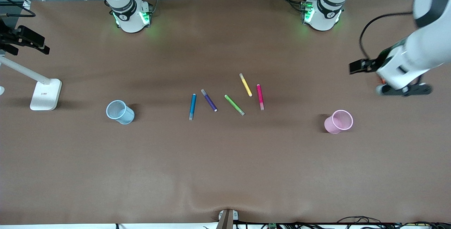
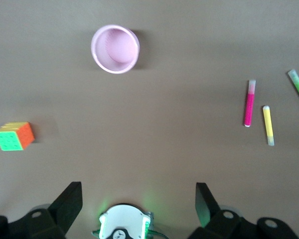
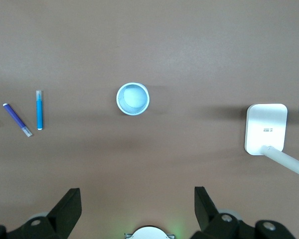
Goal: Place pink and blue markers in matching cups
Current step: 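Reach the left gripper down to the pink marker and grasp it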
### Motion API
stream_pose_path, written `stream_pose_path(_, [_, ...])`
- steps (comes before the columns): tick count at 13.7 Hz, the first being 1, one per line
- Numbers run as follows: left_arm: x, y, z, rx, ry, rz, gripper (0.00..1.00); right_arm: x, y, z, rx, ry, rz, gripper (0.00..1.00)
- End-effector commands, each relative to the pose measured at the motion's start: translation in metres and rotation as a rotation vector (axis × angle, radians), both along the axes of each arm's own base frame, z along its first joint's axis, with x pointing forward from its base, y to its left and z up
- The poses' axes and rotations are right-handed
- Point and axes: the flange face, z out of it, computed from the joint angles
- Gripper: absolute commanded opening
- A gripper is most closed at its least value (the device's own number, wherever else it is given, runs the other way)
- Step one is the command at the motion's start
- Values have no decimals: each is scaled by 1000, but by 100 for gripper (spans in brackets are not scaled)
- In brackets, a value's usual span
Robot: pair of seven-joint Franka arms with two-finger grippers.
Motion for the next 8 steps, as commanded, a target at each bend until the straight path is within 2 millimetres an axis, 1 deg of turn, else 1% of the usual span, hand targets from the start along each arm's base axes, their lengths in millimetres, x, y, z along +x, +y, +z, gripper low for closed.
stream_pose_path(1, [21,-46,-40,-10,53,34,100,-2,-1,4,-7,3,0,100])
stream_pose_path(3, [31,-65,-63,-4,79,66,100,-2,-1,3,-7,6,2,100])
stream_pose_path(5, [30,-90,-82,16,101,74,100,-2,0,3,-7,6,4,100])
stream_pose_path(8, [27,-116,-115,41,136,83,100,-2,0,2,-6,9,5,100])
